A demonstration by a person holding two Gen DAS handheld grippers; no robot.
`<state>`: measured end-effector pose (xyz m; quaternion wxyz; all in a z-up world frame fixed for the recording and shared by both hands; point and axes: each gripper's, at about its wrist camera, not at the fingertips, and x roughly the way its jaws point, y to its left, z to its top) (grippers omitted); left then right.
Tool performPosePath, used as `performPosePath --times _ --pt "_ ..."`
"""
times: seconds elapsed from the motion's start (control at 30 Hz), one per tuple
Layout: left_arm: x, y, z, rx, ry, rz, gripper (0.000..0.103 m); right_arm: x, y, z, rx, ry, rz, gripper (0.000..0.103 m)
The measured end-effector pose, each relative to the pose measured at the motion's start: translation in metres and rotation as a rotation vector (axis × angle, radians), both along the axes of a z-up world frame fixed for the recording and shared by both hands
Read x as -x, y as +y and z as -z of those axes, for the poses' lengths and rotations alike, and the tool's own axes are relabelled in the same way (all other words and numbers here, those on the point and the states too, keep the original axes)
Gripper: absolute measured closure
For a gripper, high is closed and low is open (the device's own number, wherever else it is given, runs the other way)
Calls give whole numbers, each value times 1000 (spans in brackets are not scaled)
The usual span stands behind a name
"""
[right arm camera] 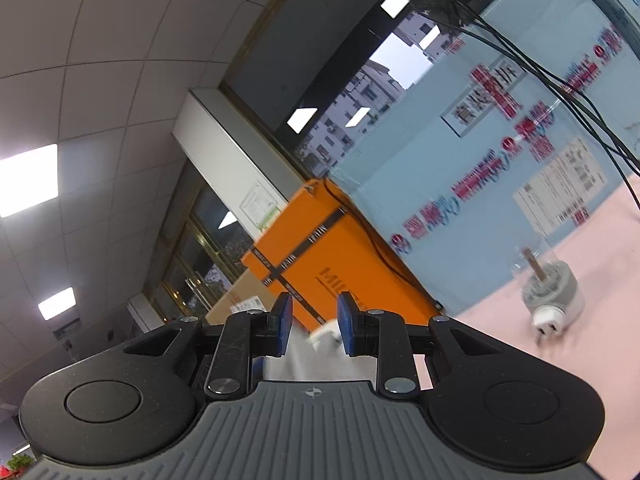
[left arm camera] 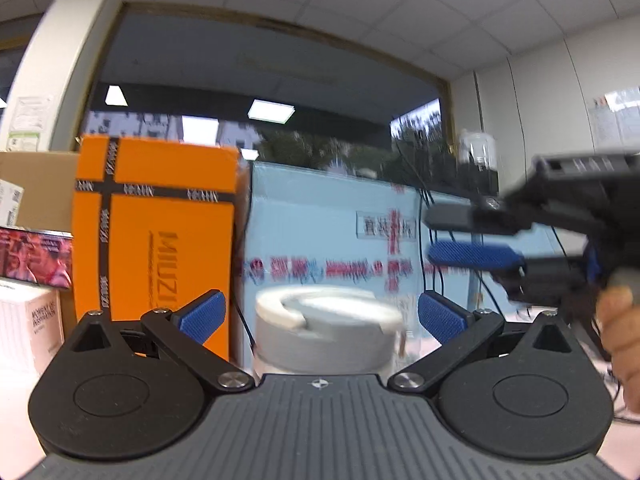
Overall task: Clean container
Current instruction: 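Carry the tissue in the right tool back toward the grey tumbler, then lower the tissue in the right tool onto the tumbler lid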
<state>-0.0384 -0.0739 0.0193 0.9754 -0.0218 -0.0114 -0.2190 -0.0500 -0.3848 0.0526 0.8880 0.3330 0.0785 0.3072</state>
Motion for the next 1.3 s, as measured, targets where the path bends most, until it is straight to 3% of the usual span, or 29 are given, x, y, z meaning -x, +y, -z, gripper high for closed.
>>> performPosePath --times 0.13,0.3,0.37,0.53,0.77,1.0,1.1,1.13,1.17,1.2,1.23,1.3 --pt "-6 1 5 -8 51 25 0 -3 14 -10 104 54 42 79" --pt "-10 6 9 20 84 25 0 22 16 -3 308 112 118 61" --pt "-9 7 9 28 87 28 0 37 15 3 420 118 156 40" --pt "-12 10 10 59 109 40 0 61 19 19 605 109 69 19" --pt "-17 9 13 61 138 45 0 31 63 50 882 143 37 17" --pt "-21 7 17 62 163 57 0 0 69 70 943 240 -2 17" --pt "-20 7 17 62 159 59 0 -5 66 76 890 268 7 26" --pt "-20 7 17 63 159 58 0 -4 67 75 898 259 22 41" --pt "-20 7 17 65 159 57 0 -2 66 74 886 253 25 71" --pt "-20 7 18 67 158 56 0 0 64 73 863 249 19 86" --pt "-20 7 18 68 158 57 0 2 61 71 832 246 19 93" --pt "-19 7 18 69 153 64 0 9 50 63 769 214 59 93"
